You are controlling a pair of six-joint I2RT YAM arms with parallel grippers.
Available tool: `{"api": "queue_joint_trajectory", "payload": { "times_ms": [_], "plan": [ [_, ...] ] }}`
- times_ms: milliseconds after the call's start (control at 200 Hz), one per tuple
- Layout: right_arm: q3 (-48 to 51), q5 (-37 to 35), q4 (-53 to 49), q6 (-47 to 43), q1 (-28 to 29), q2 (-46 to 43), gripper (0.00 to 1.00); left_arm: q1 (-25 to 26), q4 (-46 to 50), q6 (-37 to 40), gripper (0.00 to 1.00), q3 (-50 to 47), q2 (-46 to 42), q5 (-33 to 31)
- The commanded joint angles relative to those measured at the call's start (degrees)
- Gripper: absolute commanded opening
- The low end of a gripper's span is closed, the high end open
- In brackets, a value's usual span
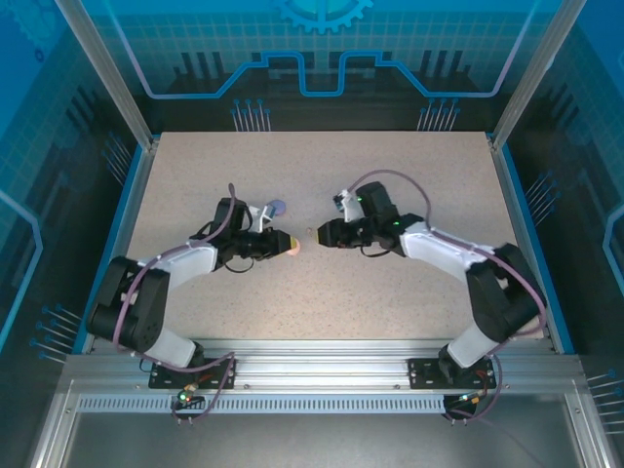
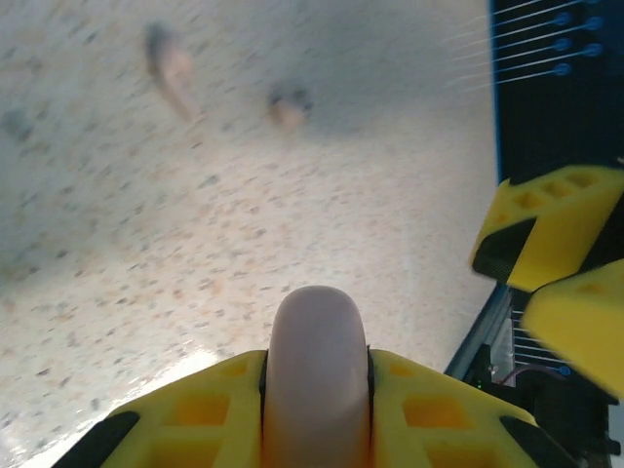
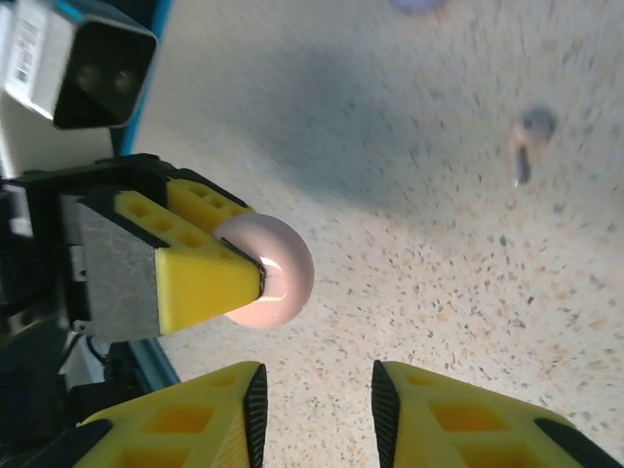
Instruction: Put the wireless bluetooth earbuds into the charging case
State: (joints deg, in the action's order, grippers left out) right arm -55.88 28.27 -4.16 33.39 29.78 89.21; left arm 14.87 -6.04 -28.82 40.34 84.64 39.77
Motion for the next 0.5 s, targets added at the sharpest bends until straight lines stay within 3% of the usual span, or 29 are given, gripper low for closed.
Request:
{"api": "queue_joint_trajectory", "payload": {
  "times_ms": [0, 260, 495],
  "plan": [
    [2.86, 8.51, 2.64, -5.41, -3.46, -4.96, 0.39, 0.24, -1.44, 4.51, 0.20, 0.93, -4.31, 3.39],
    [1.30, 19.43, 0.80, -11.88, -5.96, -10.50, 0.47, 2.00, -5.48, 8.42, 0.18, 3.17, -11.15, 7.88],
    [-1.12, 23.28, -0.94, -14.72, -5.96, -10.85, 0.49, 5.73, -11.34, 13.79, 0.14, 4.40, -12.92, 8.99]
  ]
}}
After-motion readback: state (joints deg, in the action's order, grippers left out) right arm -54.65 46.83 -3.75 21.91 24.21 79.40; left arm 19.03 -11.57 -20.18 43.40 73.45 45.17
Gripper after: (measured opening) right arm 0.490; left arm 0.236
